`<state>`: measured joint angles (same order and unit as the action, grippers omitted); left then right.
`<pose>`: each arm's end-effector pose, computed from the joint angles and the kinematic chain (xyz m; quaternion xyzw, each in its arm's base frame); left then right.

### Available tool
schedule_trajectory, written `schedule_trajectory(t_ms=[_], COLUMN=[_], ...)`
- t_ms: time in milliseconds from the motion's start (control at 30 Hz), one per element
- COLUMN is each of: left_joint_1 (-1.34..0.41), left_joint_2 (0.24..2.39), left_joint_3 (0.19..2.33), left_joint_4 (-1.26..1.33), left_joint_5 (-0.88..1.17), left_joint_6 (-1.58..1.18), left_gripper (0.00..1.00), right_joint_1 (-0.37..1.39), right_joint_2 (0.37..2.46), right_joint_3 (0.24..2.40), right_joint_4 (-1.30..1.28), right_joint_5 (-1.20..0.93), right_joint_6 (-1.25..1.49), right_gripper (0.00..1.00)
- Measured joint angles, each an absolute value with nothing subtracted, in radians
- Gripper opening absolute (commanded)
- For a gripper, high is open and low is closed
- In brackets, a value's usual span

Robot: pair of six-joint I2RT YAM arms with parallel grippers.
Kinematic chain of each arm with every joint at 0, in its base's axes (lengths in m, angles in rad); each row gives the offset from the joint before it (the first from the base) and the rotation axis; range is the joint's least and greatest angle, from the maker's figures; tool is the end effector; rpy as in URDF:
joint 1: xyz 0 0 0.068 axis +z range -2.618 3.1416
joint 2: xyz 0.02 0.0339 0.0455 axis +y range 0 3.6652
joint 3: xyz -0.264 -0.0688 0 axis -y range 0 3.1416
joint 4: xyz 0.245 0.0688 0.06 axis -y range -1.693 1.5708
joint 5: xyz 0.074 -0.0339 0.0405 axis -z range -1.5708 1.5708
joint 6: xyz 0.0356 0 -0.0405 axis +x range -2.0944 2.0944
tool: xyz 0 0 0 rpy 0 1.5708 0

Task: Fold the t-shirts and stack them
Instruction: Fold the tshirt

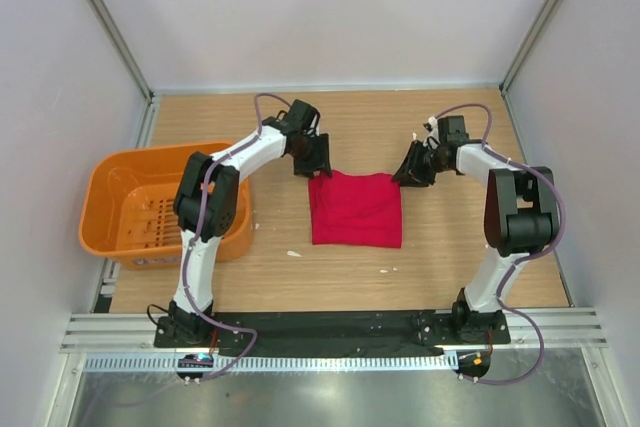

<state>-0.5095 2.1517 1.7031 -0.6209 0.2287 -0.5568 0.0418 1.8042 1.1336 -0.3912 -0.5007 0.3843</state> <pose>0.4010 -0.2333 0.1867 0.0055 0.9628 -0.2204 0.1560 0.3605 0.0322 0.1732 0.0983 0.9345 0.2859 0.1877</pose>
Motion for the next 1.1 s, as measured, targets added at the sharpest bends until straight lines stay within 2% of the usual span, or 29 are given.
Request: schedule_trajectory(t_ms=[67, 167, 200, 267, 300, 500, 833, 1000, 1100], left_joint_1=[-0.509, -0.509, -0.509, -0.509, -0.509, -0.51, -0.51, -0.505, -0.499], left_joint_2=[2.154, 2.155, 2.155, 2.155, 2.155, 2.137, 1.943, 1.976, 2.042], left_joint_3=[1.712, 1.721, 1.721, 1.722, 1.723, 1.724, 1.643, 1.689, 1.729], left_joint_4=[-0.621, -0.619, -0.619, -0.619, -0.621, -0.656, -0.745, -0.814, -0.84], left_joint_5=[0.231, 0.231, 0.231, 0.231, 0.229, 0.199, 0.148, 0.112, 0.057], left_joint_6=[-0.556, -0.56, -0.56, -0.56, -0.559, -0.57, -0.625, -0.646, -0.656], left_gripper=[0.49, 0.28, 0.15, 0.02, 0.0, 0.0, 0.0, 0.0, 0.0], right_joint_1=[0.042, 0.042, 0.042, 0.042, 0.042, 0.046, 0.071, 0.072, 0.077], right_joint_2=[1.819, 1.836, 1.84, 1.844, 1.845, 1.818, 1.686, 1.735, 1.847], right_joint_3=[1.141, 1.147, 1.149, 1.154, 1.156, 1.17, 1.198, 1.229, 1.285], right_joint_4=[-0.388, -0.381, -0.381, -0.381, -0.382, -0.425, -0.508, -0.46, -0.373], right_joint_5=[-0.511, -0.528, -0.533, -0.542, -0.545, -0.541, -0.546, -0.554, -0.558], right_joint_6=[0.383, 0.381, 0.377, 0.377, 0.379, 0.396, 0.422, 0.443, 0.448], right_gripper=[0.32, 0.1, 0.01, 0.01, 0.01, 0.01, 0.01, 0.01, 0.02])
